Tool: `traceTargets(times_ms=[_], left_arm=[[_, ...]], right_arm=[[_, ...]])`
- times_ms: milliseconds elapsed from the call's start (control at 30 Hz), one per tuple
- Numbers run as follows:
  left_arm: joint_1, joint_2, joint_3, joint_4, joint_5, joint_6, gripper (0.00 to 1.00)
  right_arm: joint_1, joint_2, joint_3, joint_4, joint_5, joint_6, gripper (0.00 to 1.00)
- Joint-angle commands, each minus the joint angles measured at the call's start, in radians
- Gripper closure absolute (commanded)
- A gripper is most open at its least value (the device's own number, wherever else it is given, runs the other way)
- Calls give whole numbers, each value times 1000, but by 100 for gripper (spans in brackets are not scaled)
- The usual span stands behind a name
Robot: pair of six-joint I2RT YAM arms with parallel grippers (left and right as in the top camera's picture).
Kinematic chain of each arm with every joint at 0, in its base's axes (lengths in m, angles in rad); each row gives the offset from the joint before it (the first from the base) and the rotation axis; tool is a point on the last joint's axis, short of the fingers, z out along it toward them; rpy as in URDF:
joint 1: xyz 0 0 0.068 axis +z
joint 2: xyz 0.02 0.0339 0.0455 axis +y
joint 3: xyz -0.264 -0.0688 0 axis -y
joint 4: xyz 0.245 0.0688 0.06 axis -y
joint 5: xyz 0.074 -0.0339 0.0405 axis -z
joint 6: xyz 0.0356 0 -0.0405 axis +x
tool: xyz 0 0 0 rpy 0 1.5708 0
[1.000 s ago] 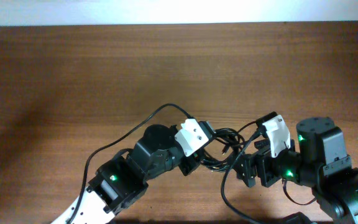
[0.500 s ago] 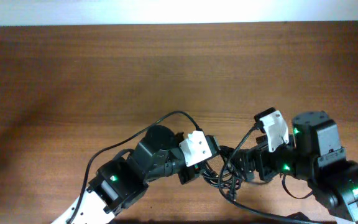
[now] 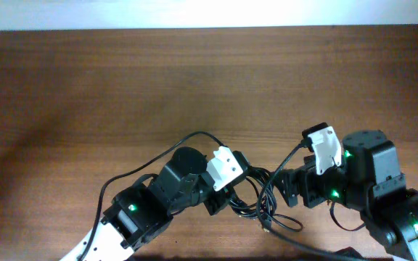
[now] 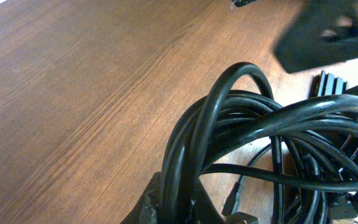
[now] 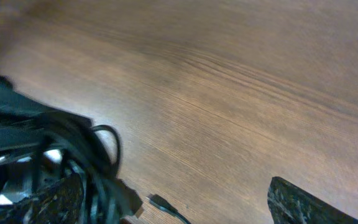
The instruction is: Untangle cables
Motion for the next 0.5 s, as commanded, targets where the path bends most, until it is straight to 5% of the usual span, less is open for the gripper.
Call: traceTargets(times_ms=[0, 467], left_arm=[[0, -19, 17, 34, 33, -13, 100], [0, -18, 17, 8, 2, -17, 100]], right_arm=[[-1, -17, 8, -10, -192, -181, 7], [-1, -16, 8, -11, -277, -263, 10]])
